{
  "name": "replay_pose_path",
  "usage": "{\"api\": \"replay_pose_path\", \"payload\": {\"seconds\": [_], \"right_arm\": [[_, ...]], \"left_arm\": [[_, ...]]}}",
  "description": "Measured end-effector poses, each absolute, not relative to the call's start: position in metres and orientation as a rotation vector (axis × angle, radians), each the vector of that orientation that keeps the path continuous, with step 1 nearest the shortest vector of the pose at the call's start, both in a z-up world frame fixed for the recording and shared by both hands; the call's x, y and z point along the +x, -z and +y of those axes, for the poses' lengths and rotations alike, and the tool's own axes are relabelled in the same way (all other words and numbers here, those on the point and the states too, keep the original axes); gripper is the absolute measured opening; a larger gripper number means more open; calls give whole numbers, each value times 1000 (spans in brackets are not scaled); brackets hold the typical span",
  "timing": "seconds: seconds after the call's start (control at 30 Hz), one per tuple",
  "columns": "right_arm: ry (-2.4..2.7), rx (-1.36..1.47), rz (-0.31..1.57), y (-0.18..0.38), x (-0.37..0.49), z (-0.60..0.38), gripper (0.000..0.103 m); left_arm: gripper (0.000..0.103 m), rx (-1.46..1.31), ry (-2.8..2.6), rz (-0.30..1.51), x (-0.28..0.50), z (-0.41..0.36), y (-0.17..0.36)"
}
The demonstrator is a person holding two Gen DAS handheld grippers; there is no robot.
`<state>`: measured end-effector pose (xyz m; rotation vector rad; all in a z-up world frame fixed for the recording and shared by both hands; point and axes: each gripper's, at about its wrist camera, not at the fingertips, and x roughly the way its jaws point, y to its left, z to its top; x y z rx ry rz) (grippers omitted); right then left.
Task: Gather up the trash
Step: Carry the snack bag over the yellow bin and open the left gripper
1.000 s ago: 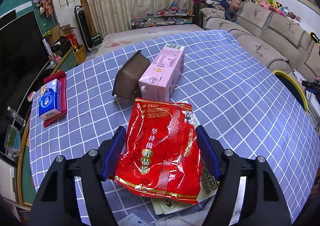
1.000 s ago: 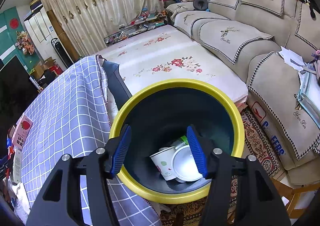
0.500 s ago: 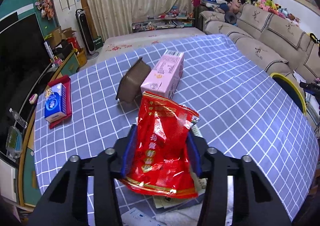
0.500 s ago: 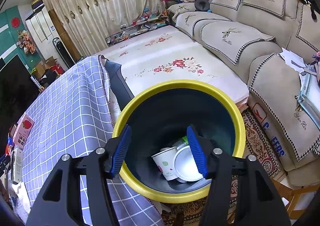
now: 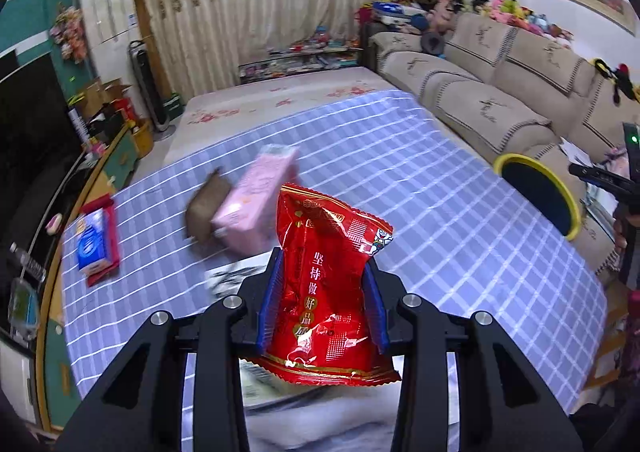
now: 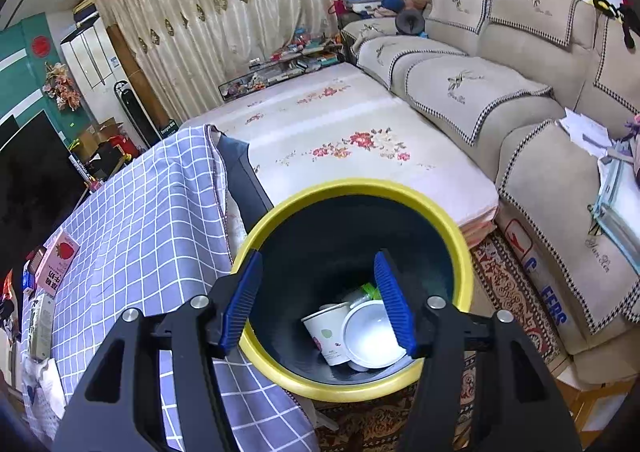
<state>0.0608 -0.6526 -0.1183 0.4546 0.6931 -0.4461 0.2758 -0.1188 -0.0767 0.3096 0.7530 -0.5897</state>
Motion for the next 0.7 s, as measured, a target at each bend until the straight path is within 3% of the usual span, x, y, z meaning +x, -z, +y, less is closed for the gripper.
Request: {"api": "replay_pose_path", "payload": {"seconds": [0.33,0.7], "right_arm": [[461,438,612,99,5,-676,60],[543,484,601,117,-56,-719,60]], "left_arm": [[38,395,851,738,233,-249,71],[38,501,1078,761,196,-419,91]]}}
